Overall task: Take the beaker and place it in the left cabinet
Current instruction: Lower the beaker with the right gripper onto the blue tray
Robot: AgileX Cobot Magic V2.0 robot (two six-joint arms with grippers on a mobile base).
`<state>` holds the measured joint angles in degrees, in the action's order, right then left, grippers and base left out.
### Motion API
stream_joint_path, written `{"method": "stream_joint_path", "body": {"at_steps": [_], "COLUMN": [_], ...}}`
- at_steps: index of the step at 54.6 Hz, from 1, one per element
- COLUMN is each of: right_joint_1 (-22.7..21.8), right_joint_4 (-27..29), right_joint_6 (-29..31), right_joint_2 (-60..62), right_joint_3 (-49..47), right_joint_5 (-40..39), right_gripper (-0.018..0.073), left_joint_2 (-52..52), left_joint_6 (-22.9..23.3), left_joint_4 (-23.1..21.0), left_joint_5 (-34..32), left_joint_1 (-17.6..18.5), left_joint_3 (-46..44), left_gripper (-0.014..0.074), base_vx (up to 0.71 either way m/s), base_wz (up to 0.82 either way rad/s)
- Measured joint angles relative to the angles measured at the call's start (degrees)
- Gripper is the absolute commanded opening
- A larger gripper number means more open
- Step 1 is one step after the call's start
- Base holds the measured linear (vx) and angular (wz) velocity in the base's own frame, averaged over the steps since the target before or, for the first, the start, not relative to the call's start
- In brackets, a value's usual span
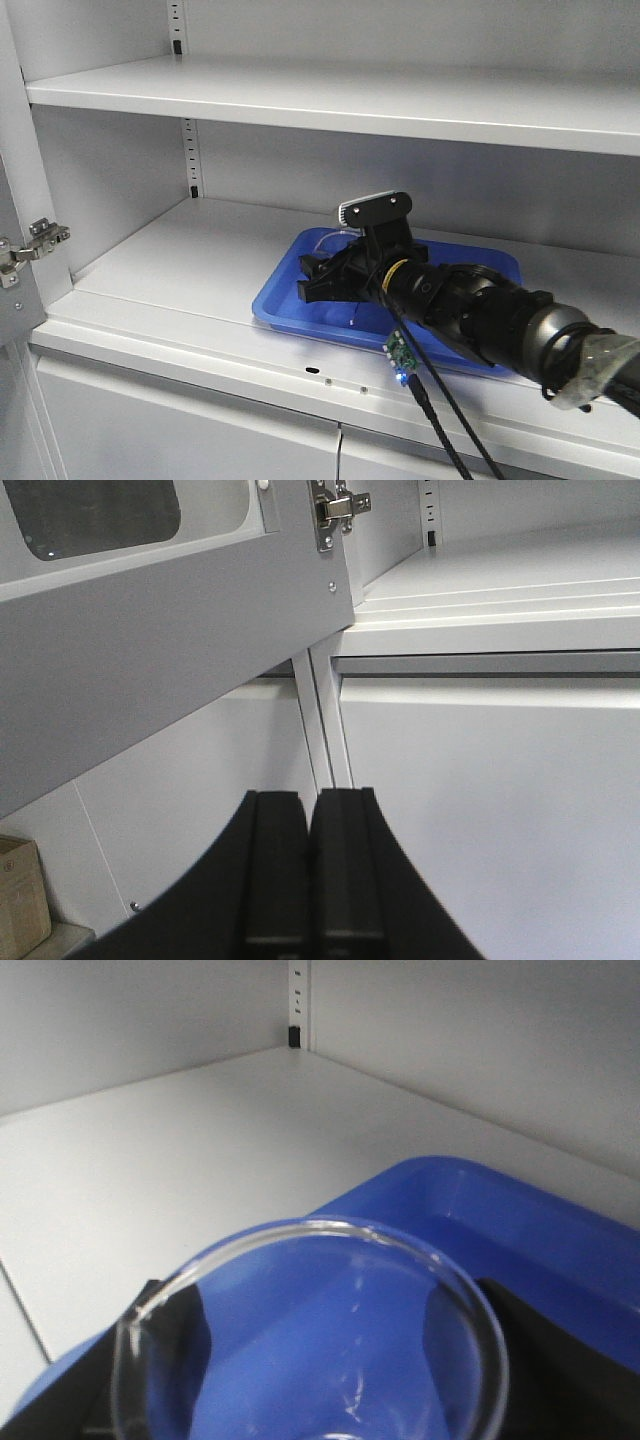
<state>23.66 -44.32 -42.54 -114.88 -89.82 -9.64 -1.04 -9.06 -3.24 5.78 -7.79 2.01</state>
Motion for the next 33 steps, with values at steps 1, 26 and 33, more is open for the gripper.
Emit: {"method": "stream_joint_path", "body": {"at_steps": [1,26,33], "right_joint_1": [0.0,-0.07,-0.07], "right_joint_4": [0.0,0.07,0.07], "right_joint_6": [0.0,0.0,0.0], "right_joint_2": [-0.33,-3.0,-3.0], "right_joint_3": [-0.17,-0.81,-0.81], "right_joint_5": [0.0,0.62,0.8], "right_gripper": [0.0245,0.0429,0.0429], "left_joint_2": [0.0,0.0,0.0], "left_joint_6": [0.0,0.0,0.0], "left_joint_4": [0.0,0.0,0.0], "left_joint_5": [0.0,0.0,0.0], "left_joint_1": [0.0,0.0,0.0], "left_joint_3": [0.0,0.0,0.0], "left_gripper": [-0.0006,-0.0006,-0.0006], "base_vx": [0.0,0.0,0.0], "base_wz": [0.0,0.0,0.0]}}
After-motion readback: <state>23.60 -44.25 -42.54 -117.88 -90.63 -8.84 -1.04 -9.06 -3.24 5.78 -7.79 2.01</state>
